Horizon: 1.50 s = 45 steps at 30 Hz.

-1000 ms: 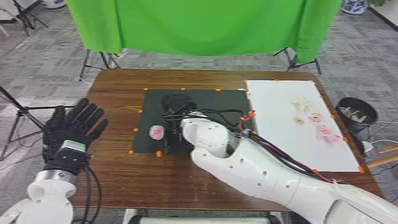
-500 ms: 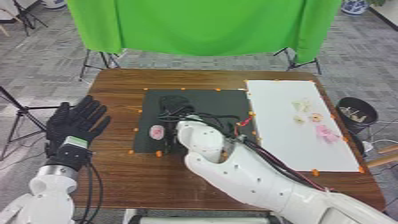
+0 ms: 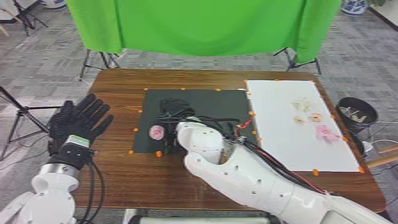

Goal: Arrange flowers

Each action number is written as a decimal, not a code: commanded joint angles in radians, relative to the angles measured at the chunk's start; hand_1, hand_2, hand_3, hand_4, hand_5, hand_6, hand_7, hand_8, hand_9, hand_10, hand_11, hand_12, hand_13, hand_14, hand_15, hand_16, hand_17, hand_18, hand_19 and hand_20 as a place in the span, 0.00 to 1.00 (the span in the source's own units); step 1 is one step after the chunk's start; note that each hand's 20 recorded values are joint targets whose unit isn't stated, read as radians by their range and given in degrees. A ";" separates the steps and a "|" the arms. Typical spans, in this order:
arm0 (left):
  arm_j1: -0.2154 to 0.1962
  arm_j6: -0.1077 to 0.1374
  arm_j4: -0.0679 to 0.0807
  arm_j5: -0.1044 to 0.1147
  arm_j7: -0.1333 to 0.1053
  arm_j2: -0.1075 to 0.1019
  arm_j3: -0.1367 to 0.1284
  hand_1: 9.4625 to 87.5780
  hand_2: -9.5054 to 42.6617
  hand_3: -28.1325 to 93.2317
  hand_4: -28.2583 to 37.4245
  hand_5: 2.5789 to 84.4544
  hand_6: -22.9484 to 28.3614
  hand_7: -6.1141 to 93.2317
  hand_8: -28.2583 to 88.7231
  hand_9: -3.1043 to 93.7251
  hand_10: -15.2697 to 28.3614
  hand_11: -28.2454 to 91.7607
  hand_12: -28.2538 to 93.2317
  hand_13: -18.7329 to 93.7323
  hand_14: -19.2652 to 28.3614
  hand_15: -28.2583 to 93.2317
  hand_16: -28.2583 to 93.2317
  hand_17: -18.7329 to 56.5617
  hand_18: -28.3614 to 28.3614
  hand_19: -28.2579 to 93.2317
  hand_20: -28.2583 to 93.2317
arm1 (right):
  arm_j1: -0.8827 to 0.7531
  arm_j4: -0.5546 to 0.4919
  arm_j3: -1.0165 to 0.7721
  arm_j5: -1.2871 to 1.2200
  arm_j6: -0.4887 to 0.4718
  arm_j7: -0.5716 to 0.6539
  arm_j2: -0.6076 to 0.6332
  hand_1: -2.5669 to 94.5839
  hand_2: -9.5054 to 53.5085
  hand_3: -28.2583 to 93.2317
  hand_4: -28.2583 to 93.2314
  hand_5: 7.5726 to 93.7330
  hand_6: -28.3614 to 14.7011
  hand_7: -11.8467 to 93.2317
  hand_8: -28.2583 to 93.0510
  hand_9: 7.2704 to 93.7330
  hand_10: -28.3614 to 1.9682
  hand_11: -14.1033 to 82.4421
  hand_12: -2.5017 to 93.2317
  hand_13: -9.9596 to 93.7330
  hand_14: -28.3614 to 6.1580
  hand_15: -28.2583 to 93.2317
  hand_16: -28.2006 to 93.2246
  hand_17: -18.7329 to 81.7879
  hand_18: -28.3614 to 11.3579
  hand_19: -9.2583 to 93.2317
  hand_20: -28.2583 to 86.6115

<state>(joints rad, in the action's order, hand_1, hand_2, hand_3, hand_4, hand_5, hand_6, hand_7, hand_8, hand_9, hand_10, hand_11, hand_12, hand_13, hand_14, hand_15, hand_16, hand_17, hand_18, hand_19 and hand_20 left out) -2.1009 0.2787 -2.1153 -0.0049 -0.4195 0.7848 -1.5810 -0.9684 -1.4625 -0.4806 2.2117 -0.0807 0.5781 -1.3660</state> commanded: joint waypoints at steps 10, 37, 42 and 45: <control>-0.003 0.003 -0.010 0.031 -0.026 0.007 0.005 0.23 0.55 0.80 0.00 0.51 0.63 0.25 0.16 0.43 0.73 0.43 0.33 0.41 0.74 0.57 0.16 0.15 0.77 0.57 0.31 | 0.011 -0.005 -0.031 0.019 -0.072 -0.017 -0.024 0.49 0.00 0.85 0.00 0.54 0.57 0.28 0.13 0.68 0.47 0.33 0.19 0.77 0.53 0.62 0.42 0.54 0.15 0.91 0.50; 0.042 -0.006 0.005 0.070 -0.022 -0.013 0.036 0.23 0.55 0.80 0.00 0.52 0.63 0.26 0.15 0.44 0.73 0.44 0.33 0.41 0.74 0.59 0.16 0.15 0.77 0.58 0.32 | -0.042 -0.009 -0.080 -0.085 -0.027 0.048 -0.035 0.66 0.00 0.80 0.00 0.75 0.66 0.33 0.23 0.93 0.69 0.23 0.45 0.87 0.65 0.59 0.59 0.57 0.15 0.89 0.53; 0.033 -0.008 0.005 0.069 -0.017 -0.011 0.036 0.23 0.56 0.80 0.00 0.52 0.63 0.26 0.15 0.44 0.73 0.44 0.33 0.41 0.74 0.59 0.16 0.15 0.77 0.58 0.32 | -0.031 -0.019 -0.073 -0.086 0.011 0.054 -0.035 0.64 0.09 0.77 0.00 0.73 0.65 0.31 0.24 0.90 0.65 0.24 0.38 0.87 0.61 0.59 0.51 0.57 0.16 0.88 0.51; 0.030 -0.014 0.005 0.074 -0.023 -0.018 0.040 0.23 0.56 0.80 0.00 0.52 0.64 0.26 0.15 0.44 0.73 0.44 0.33 0.41 0.74 0.59 0.16 0.15 0.77 0.58 0.32 | -0.030 -0.028 -0.072 -0.092 0.022 0.058 -0.032 0.63 0.15 0.72 0.00 0.73 0.64 0.31 0.24 0.87 0.62 0.28 0.33 0.86 0.60 0.58 0.50 0.57 0.17 0.87 0.50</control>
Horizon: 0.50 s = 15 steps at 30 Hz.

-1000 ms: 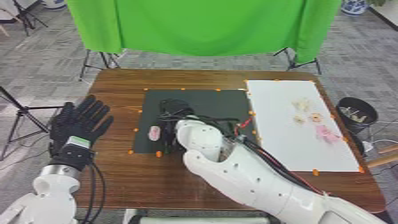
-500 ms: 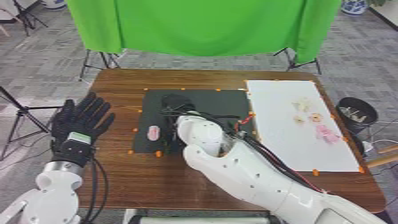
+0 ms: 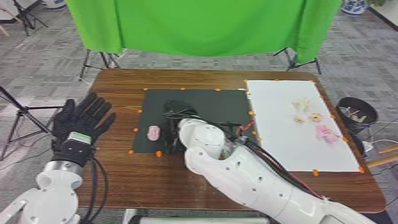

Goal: Arrange flowers

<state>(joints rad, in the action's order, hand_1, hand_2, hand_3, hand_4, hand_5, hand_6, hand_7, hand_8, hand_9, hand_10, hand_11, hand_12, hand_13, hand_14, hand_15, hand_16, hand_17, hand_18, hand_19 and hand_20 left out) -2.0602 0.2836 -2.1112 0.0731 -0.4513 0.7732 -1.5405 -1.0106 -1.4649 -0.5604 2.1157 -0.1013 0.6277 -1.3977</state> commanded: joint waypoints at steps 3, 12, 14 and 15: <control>-0.010 -0.020 0.002 0.000 0.008 -0.006 0.001 0.23 0.56 0.80 0.00 0.52 0.63 0.26 0.16 0.44 0.73 0.44 0.33 0.41 0.74 0.59 0.16 0.15 0.77 0.58 0.32 | 0.014 -0.029 0.008 -0.001 0.047 0.009 0.000 0.62 0.15 0.71 0.00 0.72 0.64 0.31 0.24 0.85 0.60 0.31 0.30 0.86 0.60 0.58 0.49 0.57 0.17 0.87 0.49; 0.001 -0.016 0.005 -0.010 0.019 0.000 0.004 0.21 0.57 0.79 0.00 0.52 0.63 0.26 0.16 0.43 0.73 0.44 0.33 0.41 0.74 0.59 0.16 0.15 0.77 0.58 0.32 | 0.017 -0.038 0.009 0.018 0.081 0.001 0.005 0.53 0.00 0.74 0.00 0.69 0.63 0.29 0.16 0.81 0.54 0.33 0.21 0.84 0.58 0.57 0.46 0.56 0.17 0.86 0.45; -0.001 -0.013 0.003 -0.004 0.015 -0.002 0.006 0.21 0.57 0.79 0.00 0.52 0.63 0.26 0.16 0.43 0.73 0.44 0.33 0.41 0.74 0.59 0.16 0.15 0.77 0.58 0.32 | 0.017 -0.046 0.004 0.010 0.083 0.004 0.007 0.51 0.00 0.75 0.00 0.69 0.63 0.29 0.14 0.80 0.53 0.33 0.21 0.84 0.57 0.56 0.46 0.56 0.17 0.86 0.45; 0.000 -0.014 0.005 -0.007 0.020 0.000 0.003 0.21 0.57 0.79 0.00 0.52 0.63 0.26 0.16 0.43 0.73 0.44 0.33 0.41 0.74 0.59 0.16 0.15 0.77 0.58 0.32 | 0.019 -0.046 0.005 0.010 0.089 0.002 0.007 0.51 0.00 0.76 0.00 0.69 0.63 0.30 0.14 0.79 0.53 0.32 0.20 0.84 0.57 0.56 0.46 0.56 0.17 0.86 0.45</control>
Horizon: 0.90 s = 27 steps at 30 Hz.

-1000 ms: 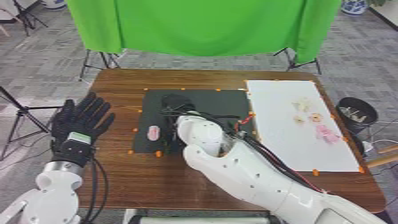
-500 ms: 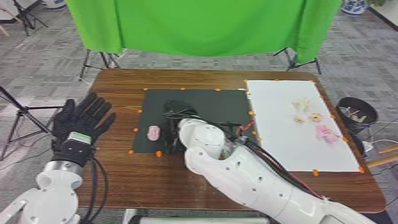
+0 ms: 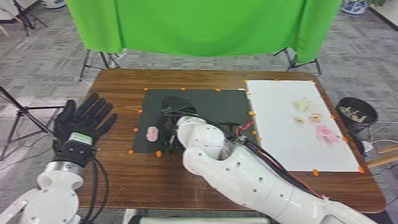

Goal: Arrange flowers

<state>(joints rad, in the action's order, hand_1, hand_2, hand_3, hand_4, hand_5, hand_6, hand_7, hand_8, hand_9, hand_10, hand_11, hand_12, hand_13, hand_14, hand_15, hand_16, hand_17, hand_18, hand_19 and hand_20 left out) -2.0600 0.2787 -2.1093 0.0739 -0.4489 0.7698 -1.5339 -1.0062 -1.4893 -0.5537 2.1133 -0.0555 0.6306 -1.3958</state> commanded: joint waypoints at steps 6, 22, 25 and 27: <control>-0.007 -0.007 0.002 -0.004 0.012 0.004 -0.005 0.21 0.57 0.79 0.00 0.52 0.64 0.26 0.16 0.43 0.73 0.44 0.33 0.41 0.74 0.59 0.16 0.15 0.77 0.58 0.32 | 0.003 -0.049 -0.022 0.011 0.022 -0.003 0.012 0.48 0.00 0.78 0.00 0.68 0.62 0.30 0.13 0.77 0.49 0.30 0.19 0.83 0.56 0.56 0.45 0.56 0.17 0.86 0.45; -0.124 -0.034 -0.047 -0.074 -0.056 0.013 -0.109 0.20 0.61 0.75 0.00 0.52 0.64 0.23 0.16 0.43 0.73 0.41 0.32 0.41 0.74 0.56 0.16 0.15 0.77 0.58 0.31 | -0.407 -0.559 -0.503 0.018 0.029 -0.064 0.417 0.42 0.07 0.88 0.00 0.57 0.57 0.27 0.14 0.62 0.43 0.27 0.18 0.74 0.49 0.54 0.42 0.51 0.20 0.80 0.41; -0.162 -0.030 -0.060 -0.065 -0.078 0.015 -0.137 0.21 0.62 0.72 0.00 0.52 0.64 0.22 0.16 0.43 0.73 0.41 0.32 0.41 0.74 0.55 0.16 0.15 0.77 0.58 0.31 | -0.528 -0.612 -0.659 0.042 -0.047 -0.019 0.488 0.42 0.07 0.88 0.00 0.54 0.56 0.26 0.14 0.57 0.41 0.26 0.18 0.71 0.45 0.53 0.40 0.49 0.21 0.78 0.41; -0.164 -0.028 -0.062 -0.060 -0.091 0.016 -0.139 0.22 0.62 0.71 0.00 0.52 0.64 0.21 0.16 0.43 0.73 0.41 0.32 0.41 0.73 0.54 0.16 0.15 0.77 0.57 0.31 | -0.628 -0.645 -0.774 0.038 -0.053 0.013 0.532 0.42 0.06 0.88 0.00 0.51 0.55 0.26 0.14 0.54 0.40 0.25 0.18 0.68 0.43 0.53 0.39 0.48 0.21 0.77 0.40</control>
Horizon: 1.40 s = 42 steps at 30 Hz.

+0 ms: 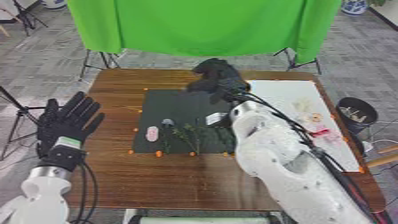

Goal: Arrange flowers

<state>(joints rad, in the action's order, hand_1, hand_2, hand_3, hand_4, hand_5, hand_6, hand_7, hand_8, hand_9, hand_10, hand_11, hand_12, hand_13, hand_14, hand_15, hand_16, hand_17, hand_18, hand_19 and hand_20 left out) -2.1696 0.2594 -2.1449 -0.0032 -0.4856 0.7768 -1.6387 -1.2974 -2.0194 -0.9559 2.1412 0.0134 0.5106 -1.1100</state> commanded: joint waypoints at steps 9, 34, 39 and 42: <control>-0.064 -0.015 -0.029 0.010 -0.057 0.013 -0.042 0.25 0.63 0.65 0.00 0.51 0.64 0.21 0.17 0.43 0.73 0.40 0.32 0.41 0.73 0.53 0.16 0.15 0.76 0.57 0.31 | -0.639 -0.135 -0.767 0.019 -0.309 0.085 0.296 0.46 0.00 0.88 0.00 0.45 0.58 0.26 0.14 0.45 0.48 0.23 0.17 0.58 0.42 0.50 0.37 0.43 0.22 0.71 0.41; -0.049 0.041 -0.041 0.102 -0.077 0.038 0.004 0.21 0.58 0.79 0.00 0.54 0.64 0.25 0.16 0.46 0.74 0.43 0.32 0.43 0.74 0.56 0.16 0.16 0.76 0.58 0.31 | -0.492 0.086 -0.683 -0.023 -0.538 0.107 0.291 0.59 0.02 0.84 0.00 0.59 0.73 0.30 0.12 0.62 0.68 0.26 0.15 0.68 0.58 0.48 0.45 0.46 0.23 0.81 0.51; -0.053 0.042 -0.040 0.113 -0.068 0.053 0.001 0.20 0.58 0.79 0.00 0.54 0.64 0.25 0.16 0.46 0.74 0.43 0.32 0.43 0.74 0.56 0.15 0.16 0.77 0.59 0.31 | -0.514 0.090 -0.661 -0.002 -0.496 0.092 0.279 0.64 0.00 0.77 0.00 0.72 0.73 0.33 0.21 0.82 0.69 0.21 0.31 0.77 0.65 0.49 0.56 0.49 0.23 0.82 0.54; -0.056 0.038 -0.040 0.115 -0.067 0.055 0.003 0.20 0.58 0.79 0.00 0.54 0.64 0.25 0.16 0.46 0.74 0.43 0.32 0.43 0.74 0.56 0.15 0.16 0.77 0.59 0.31 | -0.533 0.086 -0.655 0.020 -0.454 0.075 0.273 0.64 0.00 0.76 0.00 0.77 0.74 0.37 0.23 0.90 0.70 0.21 0.38 0.79 0.66 0.51 0.57 0.50 0.23 0.83 0.55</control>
<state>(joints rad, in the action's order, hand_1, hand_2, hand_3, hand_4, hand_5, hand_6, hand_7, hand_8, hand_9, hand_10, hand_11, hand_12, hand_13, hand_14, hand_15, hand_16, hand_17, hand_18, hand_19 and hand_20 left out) -2.2145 0.2931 -2.1775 0.1009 -0.5625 0.8124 -1.6355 -1.7759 -1.9326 -1.6373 2.1139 -0.5193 0.6135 -0.8186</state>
